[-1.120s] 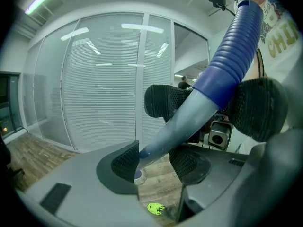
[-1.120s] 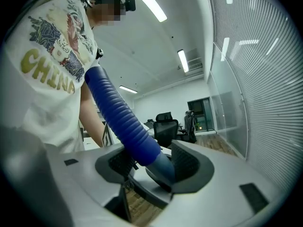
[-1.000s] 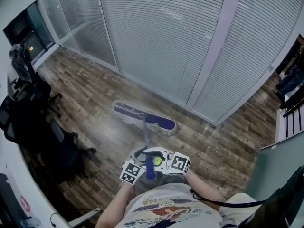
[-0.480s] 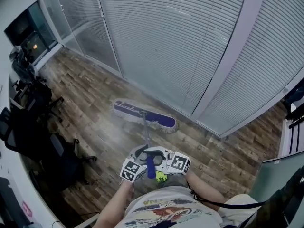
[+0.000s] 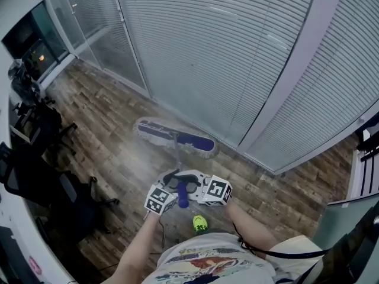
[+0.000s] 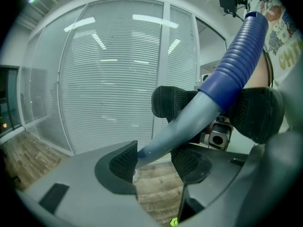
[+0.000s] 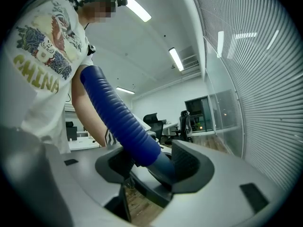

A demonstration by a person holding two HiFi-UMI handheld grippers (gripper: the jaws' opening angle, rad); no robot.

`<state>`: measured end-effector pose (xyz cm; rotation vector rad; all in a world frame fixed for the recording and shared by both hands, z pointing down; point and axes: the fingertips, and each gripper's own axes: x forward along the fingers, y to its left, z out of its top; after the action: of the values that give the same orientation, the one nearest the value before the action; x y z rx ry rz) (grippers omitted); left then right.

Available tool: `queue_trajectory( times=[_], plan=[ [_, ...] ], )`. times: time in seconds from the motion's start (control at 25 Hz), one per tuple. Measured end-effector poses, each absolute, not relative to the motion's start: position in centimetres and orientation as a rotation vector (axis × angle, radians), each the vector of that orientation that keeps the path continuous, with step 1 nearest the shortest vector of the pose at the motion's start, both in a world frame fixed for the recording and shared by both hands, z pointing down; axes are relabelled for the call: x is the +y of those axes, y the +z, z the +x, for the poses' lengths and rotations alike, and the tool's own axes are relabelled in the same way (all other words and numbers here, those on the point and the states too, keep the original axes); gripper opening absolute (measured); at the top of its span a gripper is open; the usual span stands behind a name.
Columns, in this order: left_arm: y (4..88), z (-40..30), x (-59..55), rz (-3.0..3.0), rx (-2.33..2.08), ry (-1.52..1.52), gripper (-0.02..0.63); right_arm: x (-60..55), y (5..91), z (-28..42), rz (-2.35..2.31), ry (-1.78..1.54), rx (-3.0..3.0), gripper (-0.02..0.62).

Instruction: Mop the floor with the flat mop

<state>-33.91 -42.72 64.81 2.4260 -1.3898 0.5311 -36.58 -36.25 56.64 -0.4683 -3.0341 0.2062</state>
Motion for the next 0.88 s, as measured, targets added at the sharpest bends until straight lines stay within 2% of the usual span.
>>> queue_trajectory(
  times=[0.56,0.88],
  plan=[
    [65.4,-32.2,-40.2,2.405,-1.376,0.559,0.196,-33.5,57.6,-34.8,-0.509,0.212,-2.957,0.224],
    [65.4,-30.5,-34.6,2.395,-1.382,0.541,0.196,-27.9,57.5,-33.1,-0.519,0.191,-2.939,0.224]
  ],
)
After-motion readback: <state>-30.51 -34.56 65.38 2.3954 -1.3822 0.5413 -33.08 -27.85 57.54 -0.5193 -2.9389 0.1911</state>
